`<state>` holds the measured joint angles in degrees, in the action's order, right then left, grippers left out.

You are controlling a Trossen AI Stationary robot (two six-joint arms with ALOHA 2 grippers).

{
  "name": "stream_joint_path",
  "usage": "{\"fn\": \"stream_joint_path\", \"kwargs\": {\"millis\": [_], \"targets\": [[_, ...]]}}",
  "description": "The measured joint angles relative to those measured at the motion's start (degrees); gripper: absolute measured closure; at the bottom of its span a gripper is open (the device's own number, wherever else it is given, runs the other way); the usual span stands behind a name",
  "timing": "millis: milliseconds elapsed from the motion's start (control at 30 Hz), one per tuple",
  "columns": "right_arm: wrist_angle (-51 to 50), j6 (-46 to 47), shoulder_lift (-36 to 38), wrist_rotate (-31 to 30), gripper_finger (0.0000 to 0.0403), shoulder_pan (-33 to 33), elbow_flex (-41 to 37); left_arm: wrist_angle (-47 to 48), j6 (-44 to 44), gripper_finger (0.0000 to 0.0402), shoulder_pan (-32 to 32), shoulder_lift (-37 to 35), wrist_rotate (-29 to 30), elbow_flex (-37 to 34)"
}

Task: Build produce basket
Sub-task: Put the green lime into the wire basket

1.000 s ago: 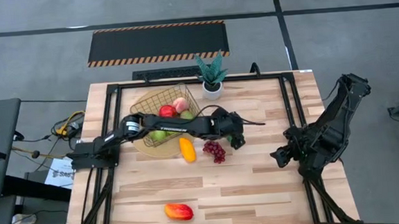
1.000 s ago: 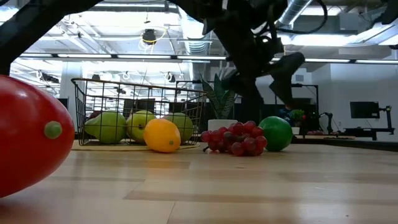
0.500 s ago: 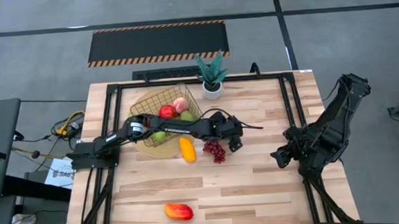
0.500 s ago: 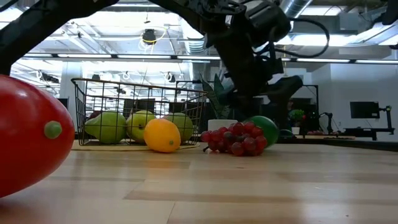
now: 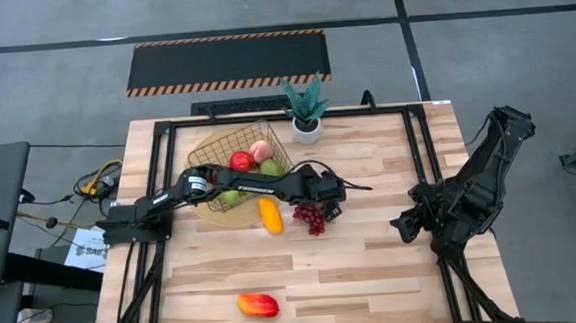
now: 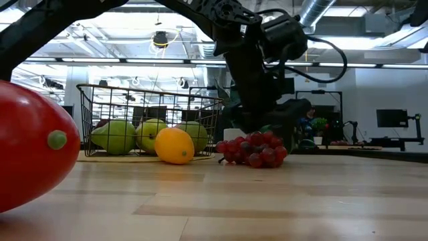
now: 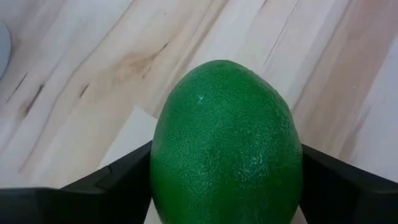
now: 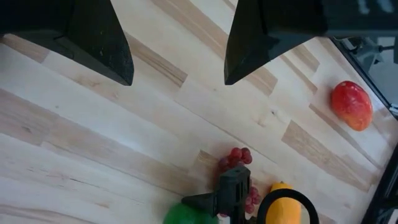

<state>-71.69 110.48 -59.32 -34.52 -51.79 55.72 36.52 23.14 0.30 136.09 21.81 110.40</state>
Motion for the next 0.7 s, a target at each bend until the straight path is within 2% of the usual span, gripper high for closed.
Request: {"fn": "stream_joint_path", "kwargs": {"millis": [300, 467, 700], "targets": [[-0.1, -0.1, 0.0, 0.0, 0.0129, 0.0, 0.0, -0.1, 1.2, 0.0123, 0.1, 0.0, -1.1, 0.5], [-0.1, -0.1, 0.0, 0.0, 0.0129, 0.0, 0.0, 1.7, 5.5, 0.0126, 0.1, -2.4, -8.2, 0.5], [-0.5, 0.0, 0.0, 0.0, 0.0129, 0.0, 0.0, 4.5, 9.7, 0.0126, -0.4, -11.1, -18.3, 0.5]]}}
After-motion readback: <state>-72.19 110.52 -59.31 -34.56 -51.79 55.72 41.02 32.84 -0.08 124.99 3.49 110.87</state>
